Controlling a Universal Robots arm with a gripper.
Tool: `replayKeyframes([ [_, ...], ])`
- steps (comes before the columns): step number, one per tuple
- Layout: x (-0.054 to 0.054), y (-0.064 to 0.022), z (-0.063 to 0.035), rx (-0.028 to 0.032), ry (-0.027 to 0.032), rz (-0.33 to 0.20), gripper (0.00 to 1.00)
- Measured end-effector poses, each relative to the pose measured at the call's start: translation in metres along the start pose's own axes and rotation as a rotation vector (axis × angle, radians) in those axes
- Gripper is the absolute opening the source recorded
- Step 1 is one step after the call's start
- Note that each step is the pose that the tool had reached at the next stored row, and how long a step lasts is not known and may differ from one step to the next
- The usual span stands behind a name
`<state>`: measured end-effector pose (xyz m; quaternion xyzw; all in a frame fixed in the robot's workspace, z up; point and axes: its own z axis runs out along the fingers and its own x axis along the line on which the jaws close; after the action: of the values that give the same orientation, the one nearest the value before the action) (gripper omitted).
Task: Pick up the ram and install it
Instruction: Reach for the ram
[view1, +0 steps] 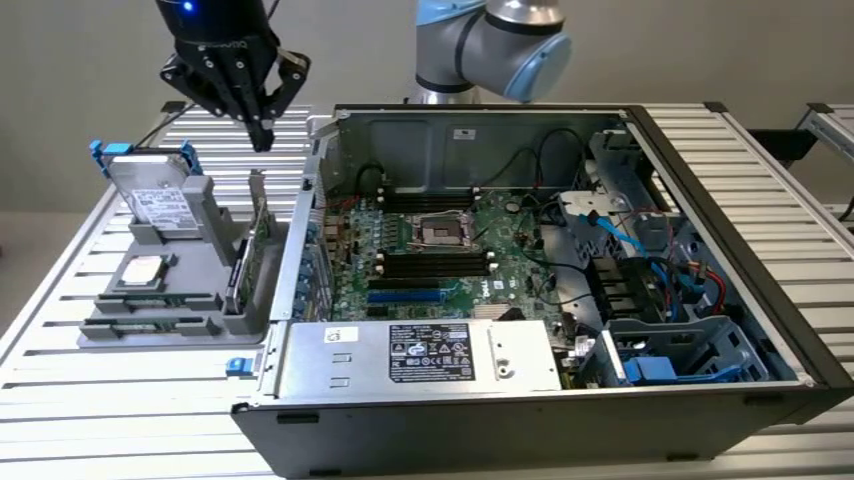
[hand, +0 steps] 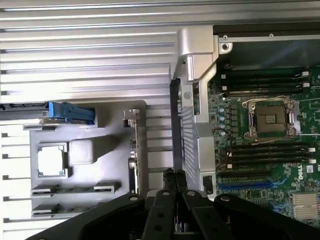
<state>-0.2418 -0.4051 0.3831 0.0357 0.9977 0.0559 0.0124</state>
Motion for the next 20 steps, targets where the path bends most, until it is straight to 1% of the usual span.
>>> replayKeyframes([
  [1,0.004,-0.0003,0.0001,-0.0003,0.0018,0.0,0.1],
  [6,0.026,-0.0021,0.002,-0.0035,0.0207,0.002,0.1],
  [9,0.04,-0.0033,0.0044,-0.0031,0.0244,0.002,0.1],
  [12,0.053,-0.0045,0.0075,-0.003,0.0262,0.003,0.1],
  [15,0.067,-0.0059,0.0107,-0.0027,0.0308,0.003,0.1],
  [17,0.076,-0.0067,0.0122,-0.0022,0.0382,0.004,0.1],
  [19,0.083,-0.0073,0.0133,-0.0014,0.049,0.005,0.1],
  [20,0.086,-0.0076,0.0137,-0.0008,0.0559,0.005,0.1],
])
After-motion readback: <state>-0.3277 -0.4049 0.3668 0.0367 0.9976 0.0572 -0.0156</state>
